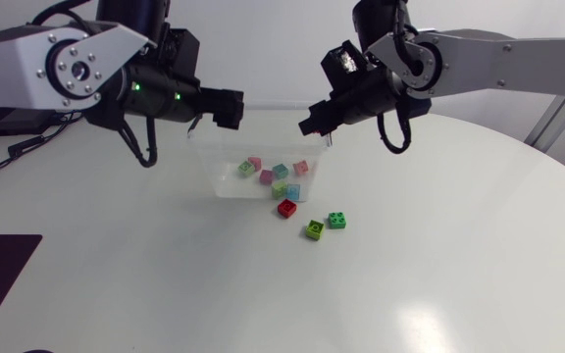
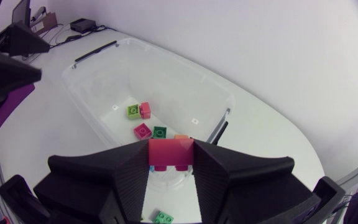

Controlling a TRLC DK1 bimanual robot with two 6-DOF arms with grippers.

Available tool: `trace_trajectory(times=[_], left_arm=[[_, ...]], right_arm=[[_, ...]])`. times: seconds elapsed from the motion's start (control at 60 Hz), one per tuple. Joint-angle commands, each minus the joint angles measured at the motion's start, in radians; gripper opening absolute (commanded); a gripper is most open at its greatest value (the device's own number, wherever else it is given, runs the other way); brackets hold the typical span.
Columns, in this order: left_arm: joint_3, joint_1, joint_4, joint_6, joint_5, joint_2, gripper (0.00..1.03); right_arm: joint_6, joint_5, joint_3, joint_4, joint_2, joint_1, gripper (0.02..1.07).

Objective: Place the duplo bricks in the container

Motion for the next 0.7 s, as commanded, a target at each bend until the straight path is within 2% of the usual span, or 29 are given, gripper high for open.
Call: trace_trajectory(times=[0.0,0.133,0.3,0.35,0.45,0.683], left_arm=[[-0.071,-0.003,0.009,0.025,0.016,-0.054,0.98],[-0.166,-0.001,0.020,0.036,0.054,-0.119,0.98],[-0.280,-0.003,0.049,0.067,0.094,-0.179,0.98],[-0.309,-0.004,0.054,0.080,0.111,-0.197,0.98],[-0.347,-0.014,0.058,0.097,0.140,-0.215,0.98],[-0.416,-0.047,0.098,0.120,0.143,-0.226,0.98]], right_arm=[[0.027,0.011,0.061,-0.020,0.066,0.017,0.30],[0.025,0.022,0.130,-0.032,0.145,0.032,0.32],[0.022,0.030,0.200,-0.051,0.218,0.040,0.61],[0.024,0.030,0.205,-0.055,0.215,0.040,0.72],[0.025,0.030,0.187,-0.058,0.175,0.035,0.87],[0.036,0.038,0.018,-0.057,-0.005,0.024,0.90]])
